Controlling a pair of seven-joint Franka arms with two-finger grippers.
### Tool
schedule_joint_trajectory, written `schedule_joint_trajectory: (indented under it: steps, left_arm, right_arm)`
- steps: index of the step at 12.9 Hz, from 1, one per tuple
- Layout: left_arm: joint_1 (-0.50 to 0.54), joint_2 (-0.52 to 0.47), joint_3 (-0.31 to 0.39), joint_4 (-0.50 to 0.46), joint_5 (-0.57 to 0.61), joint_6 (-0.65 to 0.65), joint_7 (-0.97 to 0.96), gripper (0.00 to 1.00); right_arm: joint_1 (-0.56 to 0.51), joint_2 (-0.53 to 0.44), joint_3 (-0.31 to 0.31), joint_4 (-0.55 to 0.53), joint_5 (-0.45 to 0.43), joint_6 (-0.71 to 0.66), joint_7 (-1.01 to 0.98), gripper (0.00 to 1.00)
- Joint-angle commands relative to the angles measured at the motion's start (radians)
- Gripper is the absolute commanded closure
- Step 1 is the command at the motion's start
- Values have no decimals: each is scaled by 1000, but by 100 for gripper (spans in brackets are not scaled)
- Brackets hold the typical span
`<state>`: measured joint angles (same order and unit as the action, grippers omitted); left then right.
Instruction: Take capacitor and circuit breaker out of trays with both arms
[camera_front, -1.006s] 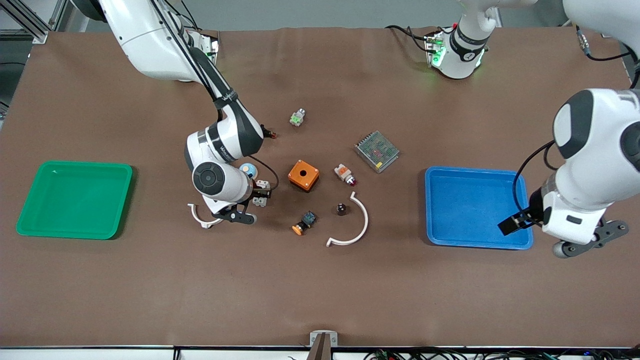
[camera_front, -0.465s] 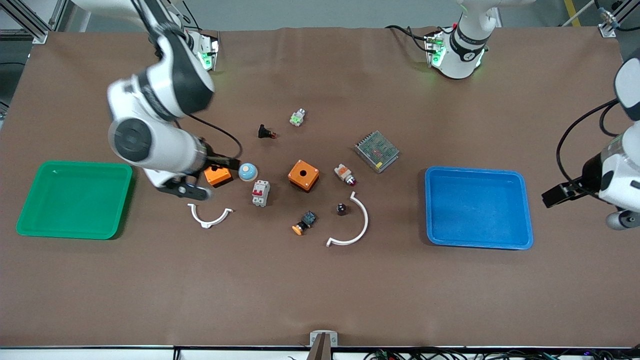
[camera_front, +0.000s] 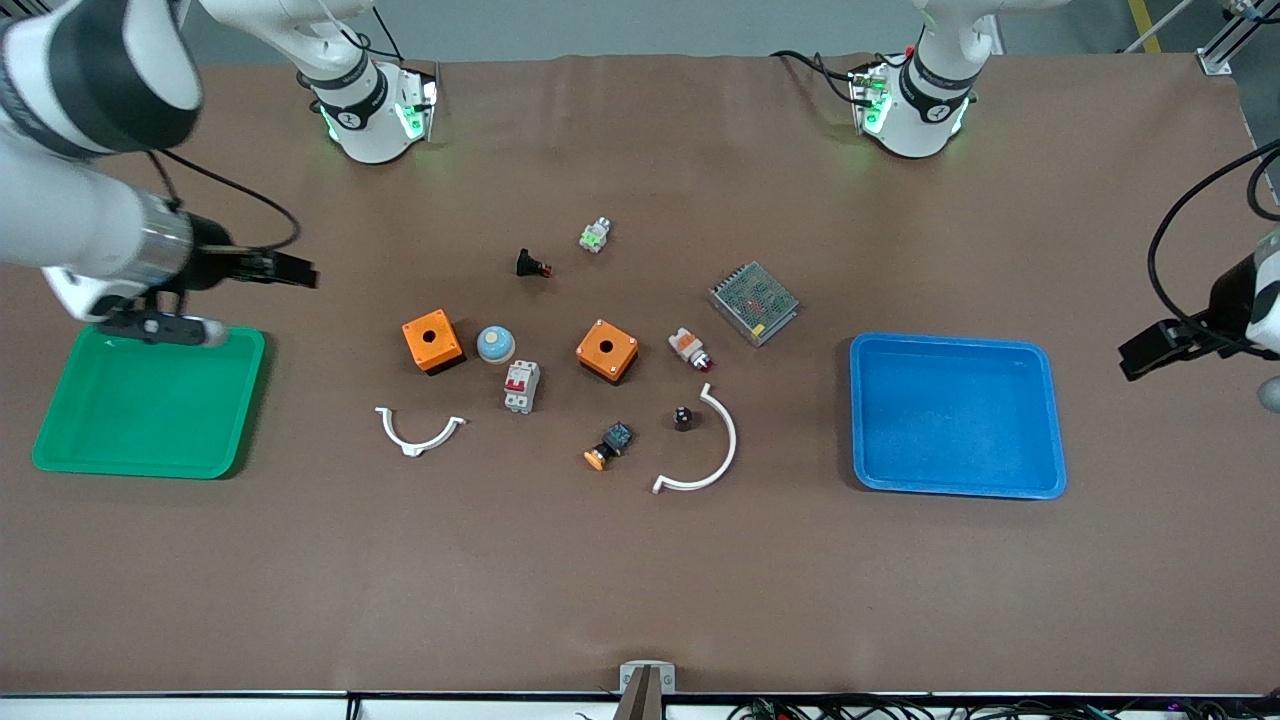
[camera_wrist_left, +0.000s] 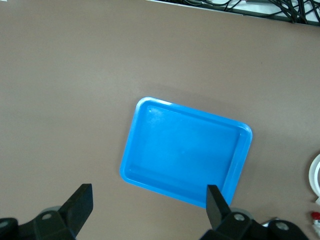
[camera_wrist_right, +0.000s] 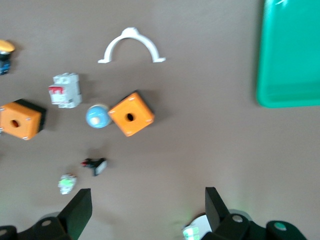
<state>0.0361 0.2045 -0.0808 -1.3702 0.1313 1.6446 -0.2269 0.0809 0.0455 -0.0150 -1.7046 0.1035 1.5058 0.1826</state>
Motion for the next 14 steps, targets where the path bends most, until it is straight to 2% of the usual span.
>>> schedule_joint_trajectory:
  steps: [1, 3, 8, 14]
  left_arm:
    - [2, -153, 35, -160, -51, 8, 79, 0]
    - [-2, -212, 61, -197, -85, -3, 121, 0]
    - [-10, -218, 53, -217, -87, -8, 123, 0]
    - [-12, -218, 13, -213, -87, -16, 69, 0]
  right_arm:
    - [-22, -58, 10, 0, -65, -13, -61, 0]
    - [-65, -56, 7, 63, -67, -36, -152, 0]
    - [-105, -38, 9, 201, -71, -38, -176, 0]
    - [-105, -38, 10, 229, -103, -30, -176, 0]
